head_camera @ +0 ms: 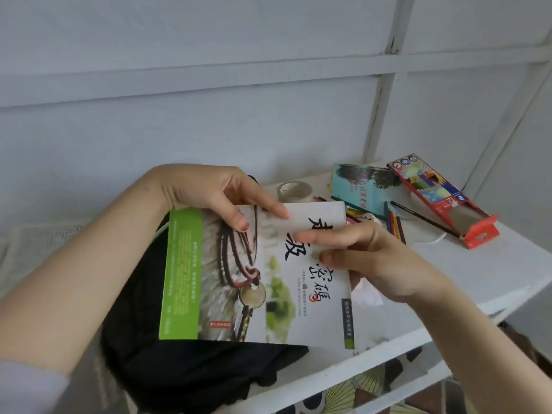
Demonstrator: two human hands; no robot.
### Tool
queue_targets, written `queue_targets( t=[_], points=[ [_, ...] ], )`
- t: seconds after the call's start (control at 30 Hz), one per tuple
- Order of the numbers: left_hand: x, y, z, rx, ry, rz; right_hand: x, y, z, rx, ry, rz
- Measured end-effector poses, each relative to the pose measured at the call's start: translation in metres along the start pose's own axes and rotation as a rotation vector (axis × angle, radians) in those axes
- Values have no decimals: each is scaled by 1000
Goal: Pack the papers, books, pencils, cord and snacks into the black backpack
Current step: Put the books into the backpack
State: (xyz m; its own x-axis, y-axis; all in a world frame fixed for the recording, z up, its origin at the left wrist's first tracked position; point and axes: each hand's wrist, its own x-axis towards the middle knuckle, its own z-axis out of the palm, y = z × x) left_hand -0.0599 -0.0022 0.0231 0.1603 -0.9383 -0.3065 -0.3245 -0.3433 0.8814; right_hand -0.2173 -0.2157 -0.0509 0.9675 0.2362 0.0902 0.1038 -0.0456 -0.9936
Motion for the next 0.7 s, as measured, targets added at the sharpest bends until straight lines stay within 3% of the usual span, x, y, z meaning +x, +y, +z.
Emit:
queue_targets(
  t=[0.1,0.3,0.37,0.43,0.5,0.63,0.7],
  points=[
    [-14,2,-4,63,178,18,-5,7,26,128,131,25],
    [-27,-14,29,159,951,343,-18,35,62,481,484,38],
    [-30,-33,51,260,1062,431,-21,42,72,556,605,13],
    [-37,-53,72,375,1059,515,-23,46,81,602,700,-25],
    [-45,-73,94,435,937,571,-26,49,88,641,773,-44],
    [-62,-109,130,595,491,370,-31,54,101,729,891,-50],
    [-67,-123,134,735,454,324,-35,55,109,764,923,-63]
  ],
)
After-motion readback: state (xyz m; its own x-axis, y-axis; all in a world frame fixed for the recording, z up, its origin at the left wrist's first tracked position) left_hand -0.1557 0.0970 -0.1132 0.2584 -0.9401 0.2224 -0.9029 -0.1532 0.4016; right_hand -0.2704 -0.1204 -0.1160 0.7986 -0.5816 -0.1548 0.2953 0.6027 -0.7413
